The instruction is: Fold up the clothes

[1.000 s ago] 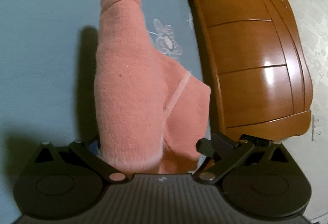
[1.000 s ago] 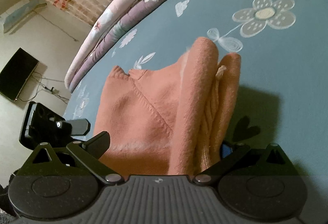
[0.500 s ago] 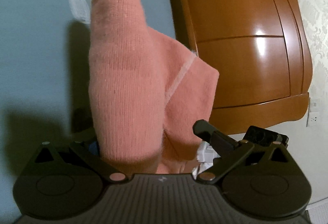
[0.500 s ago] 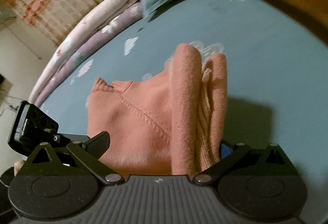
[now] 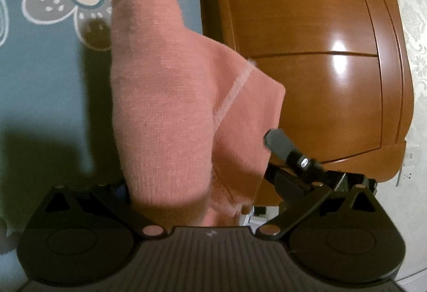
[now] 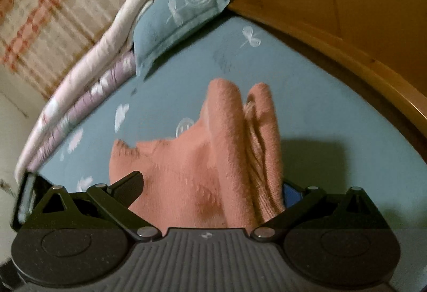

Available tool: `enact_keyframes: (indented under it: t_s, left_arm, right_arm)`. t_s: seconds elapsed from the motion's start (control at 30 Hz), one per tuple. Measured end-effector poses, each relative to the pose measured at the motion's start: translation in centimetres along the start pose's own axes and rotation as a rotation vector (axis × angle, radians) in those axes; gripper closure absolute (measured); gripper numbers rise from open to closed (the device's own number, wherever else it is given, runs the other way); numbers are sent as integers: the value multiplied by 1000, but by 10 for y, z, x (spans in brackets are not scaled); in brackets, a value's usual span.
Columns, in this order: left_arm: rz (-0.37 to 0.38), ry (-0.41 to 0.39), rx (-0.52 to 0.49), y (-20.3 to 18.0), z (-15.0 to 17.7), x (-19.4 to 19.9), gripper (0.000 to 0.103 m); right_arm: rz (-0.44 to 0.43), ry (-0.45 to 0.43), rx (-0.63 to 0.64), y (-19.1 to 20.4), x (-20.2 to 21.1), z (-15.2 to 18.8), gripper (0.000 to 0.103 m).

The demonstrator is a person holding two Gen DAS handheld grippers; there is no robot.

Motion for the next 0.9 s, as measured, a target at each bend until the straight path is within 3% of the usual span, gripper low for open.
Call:
enact_keyframes:
  t_s: [0.27, 0.33, 0.4, 0.5, 0.57, 0.67, 0.8, 0.9]
  left_arm:
    - [-115, 44, -136, 21, -9, 3, 2]
    - [-161, 47, -203, 20, -13, 12, 2]
    - [-203, 9, -295, 15, -20, 33, 2]
    - [-239, -81, -440, -3, -30, 65, 2]
    - [-232, -112, -508, -22, -32, 66, 2]
    - [-214, -96, -561, -40, -27, 58, 1]
    - [-248, -44, -635, -41, -13, 53, 1]
    - [-268, -33, -708, -47, -9, 50, 1]
  right_arm:
    - [32, -69, -38, -35, -26, -5, 0]
    - [113, -97, 14, -37, -17, -5, 0]
    - [177, -144, 81, -36, -1, -8, 0]
    - [161, -219, 175, -14, 25, -7, 6]
    - [119, -210, 280, 5, 28, 6, 17]
    - [154, -142, 440, 18, 6, 36, 23]
    - [253, -88, 490, -4, -22, 67, 28]
    - [245, -138, 473, 23, 4, 71, 28]
Point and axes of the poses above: each gripper's, at about its wrist camera, not at the fingertips, and x roughly against the way its jaws point, y to its left, z to its underside, the point moved 2 cm from there along -x, roughly the way its jaws point, and after that the axes turned 14 degrees about -y, right-handed, at the moved point
